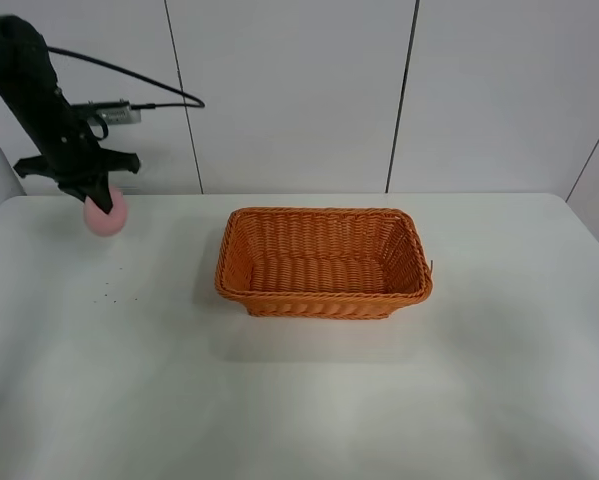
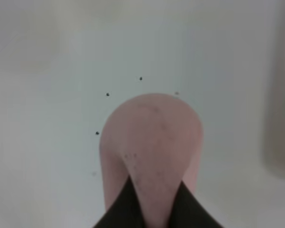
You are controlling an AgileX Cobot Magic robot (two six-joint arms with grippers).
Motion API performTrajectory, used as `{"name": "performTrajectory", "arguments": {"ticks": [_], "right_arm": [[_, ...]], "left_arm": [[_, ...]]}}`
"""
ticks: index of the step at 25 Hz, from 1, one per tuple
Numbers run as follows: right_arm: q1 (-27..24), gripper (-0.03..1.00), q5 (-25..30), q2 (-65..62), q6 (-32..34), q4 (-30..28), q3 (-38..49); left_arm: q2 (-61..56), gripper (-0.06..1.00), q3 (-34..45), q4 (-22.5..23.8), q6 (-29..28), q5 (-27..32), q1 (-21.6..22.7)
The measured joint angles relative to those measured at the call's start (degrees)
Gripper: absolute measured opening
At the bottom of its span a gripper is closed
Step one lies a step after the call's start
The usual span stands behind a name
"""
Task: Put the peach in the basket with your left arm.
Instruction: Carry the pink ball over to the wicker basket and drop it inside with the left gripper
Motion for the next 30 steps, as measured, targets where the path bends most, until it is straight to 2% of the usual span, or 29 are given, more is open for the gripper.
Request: {"name": "performTrajectory", "arguments": {"ticks": [5, 7, 13, 16, 19, 24, 28, 30], "right_arm": [[0.0, 0.69, 0.0, 0.0, 0.0, 0.0, 0.0], [0.0, 0.69, 0.0, 0.0, 0.0, 0.0, 0.0], [0.0, 0.69, 0.0, 0.0, 0.0, 0.0, 0.0], [0.0, 0.69, 0.0, 0.0, 0.0, 0.0, 0.0], [0.0, 0.69, 0.0, 0.0, 0.0, 0.0, 0.0], [0.0, 0.69, 0.0, 0.0, 0.0, 0.0, 0.0], [0.0, 0.69, 0.0, 0.0, 0.0, 0.0, 0.0], [0.0, 0.69, 0.0, 0.0, 0.0, 0.0, 0.0]], "left_arm": [[-1.6, 0.05, -1.1, 0.5, -0.1, 1.7, -3.2], [-1.5, 0.05, -1.1, 0.6, -0.2, 1.7, -6.5], [-1.5, 0.05, -1.1, 0.4, -0.2, 1.3, -20.4], [-1.4, 0.05, -1.1, 0.0, -0.2, -1.9, -26.1], [-0.1, 0.05, -2.2, -0.1, -1.3, -5.5, -29.9], [8.8, 0.05, -10.2, -0.2, -2.5, -6.5, -32.5], [16.6, 0.05, -17.5, -0.2, -2.6, -5.8, -32.7], [18.7, 0.05, -18.7, -0.3, -2.6, -5.9, -32.7]]}}
